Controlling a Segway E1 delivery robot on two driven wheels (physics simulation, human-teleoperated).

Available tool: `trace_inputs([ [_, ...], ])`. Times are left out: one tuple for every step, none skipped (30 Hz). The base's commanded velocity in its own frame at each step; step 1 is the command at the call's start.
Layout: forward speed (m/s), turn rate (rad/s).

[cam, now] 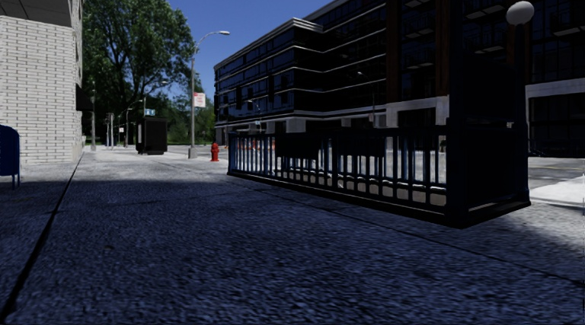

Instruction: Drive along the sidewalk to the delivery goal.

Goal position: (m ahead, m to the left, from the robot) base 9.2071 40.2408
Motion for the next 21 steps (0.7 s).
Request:
trace_inputs([
  [2.00, 0.34],
  [2.00, 0.38],
  [2.00, 0.39],
  [2.00, 0.39],
  [2.00, 0.40],
  [2.00, 0.41],
  [2.00, 0.41],
  [2.00, 0.42],
  [2.00, 0.44],
  [2.00, 0.46],
  [2.00, 0.46],
  [2.00, 0.47],
  [2.00, 0.47],
  [2.00, 0.47],
  [2.00, 0.47],
  [2.00, 0.47],
  [2.00, 0.47],
  [2.00, 0.47],
  [2.00, 0.47],
  [2.00, 0.39],
  [2.00, 0.23],
])
